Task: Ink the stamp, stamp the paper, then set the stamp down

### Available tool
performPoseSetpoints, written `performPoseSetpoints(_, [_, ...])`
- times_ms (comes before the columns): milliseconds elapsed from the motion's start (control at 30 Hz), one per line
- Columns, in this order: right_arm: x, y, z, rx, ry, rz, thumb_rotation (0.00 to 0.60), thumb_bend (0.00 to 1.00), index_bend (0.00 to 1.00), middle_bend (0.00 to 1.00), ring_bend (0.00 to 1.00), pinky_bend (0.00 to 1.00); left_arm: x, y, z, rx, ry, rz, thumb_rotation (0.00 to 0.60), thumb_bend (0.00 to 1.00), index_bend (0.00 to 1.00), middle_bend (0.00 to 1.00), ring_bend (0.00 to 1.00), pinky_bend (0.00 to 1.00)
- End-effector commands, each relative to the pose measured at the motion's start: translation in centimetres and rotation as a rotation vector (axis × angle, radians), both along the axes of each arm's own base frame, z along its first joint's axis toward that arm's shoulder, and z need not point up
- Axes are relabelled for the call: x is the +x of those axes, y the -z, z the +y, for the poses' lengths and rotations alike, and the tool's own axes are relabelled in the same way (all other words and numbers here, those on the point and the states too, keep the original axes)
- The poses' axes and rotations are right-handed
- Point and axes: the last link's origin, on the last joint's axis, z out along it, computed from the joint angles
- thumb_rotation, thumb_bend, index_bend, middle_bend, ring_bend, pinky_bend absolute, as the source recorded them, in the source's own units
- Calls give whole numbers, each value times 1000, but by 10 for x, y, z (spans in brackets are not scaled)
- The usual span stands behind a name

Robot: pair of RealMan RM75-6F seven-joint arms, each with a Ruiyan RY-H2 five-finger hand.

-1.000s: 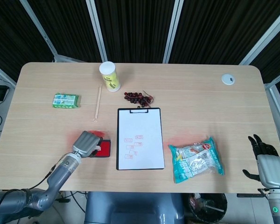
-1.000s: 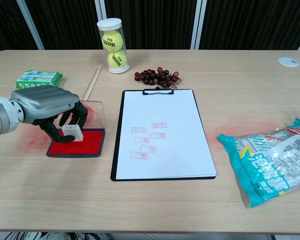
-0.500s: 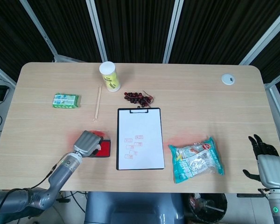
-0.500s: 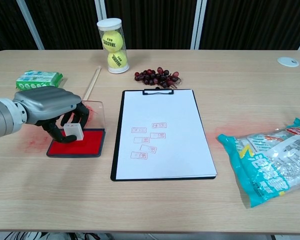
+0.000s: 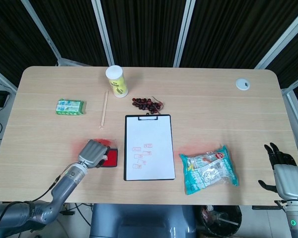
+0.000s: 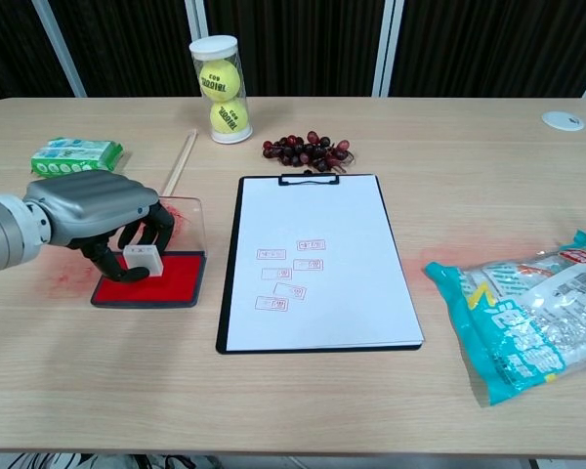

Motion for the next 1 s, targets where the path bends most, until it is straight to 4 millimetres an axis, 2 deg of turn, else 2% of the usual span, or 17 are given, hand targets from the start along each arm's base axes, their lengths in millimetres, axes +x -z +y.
performPoseSetpoints(33, [0, 0, 0, -1, 1, -1, 600, 0, 61, 63, 177, 187, 9, -8, -1, 15, 23, -18, 600, 462, 604, 630, 517, 581])
performPoseSetpoints(233, [0, 0, 0, -1, -1, 1, 600, 0, 61, 63, 177, 187, 34, -28, -6, 41, 81, -58, 600, 462, 604, 630, 517, 581])
performPoseSetpoints(400, [0, 0, 0, -1, -1, 1, 600, 0, 61, 63, 177, 187, 54, -38, -6, 44, 98, -99, 600, 462, 606, 630, 517, 581])
performPoseSetpoints(633, [-1, -1, 0, -5, 7, 1, 600, 0, 64, 63, 177, 187, 91, -35, 5, -15, 88, -178, 600, 462, 606, 630, 517, 581])
performPoseSetpoints(1000, [-1, -2, -2, -12, 20, -6, 600, 0, 68, 63, 177, 187, 145, -15, 38, -118, 58, -237, 600, 462, 607, 638, 518, 581])
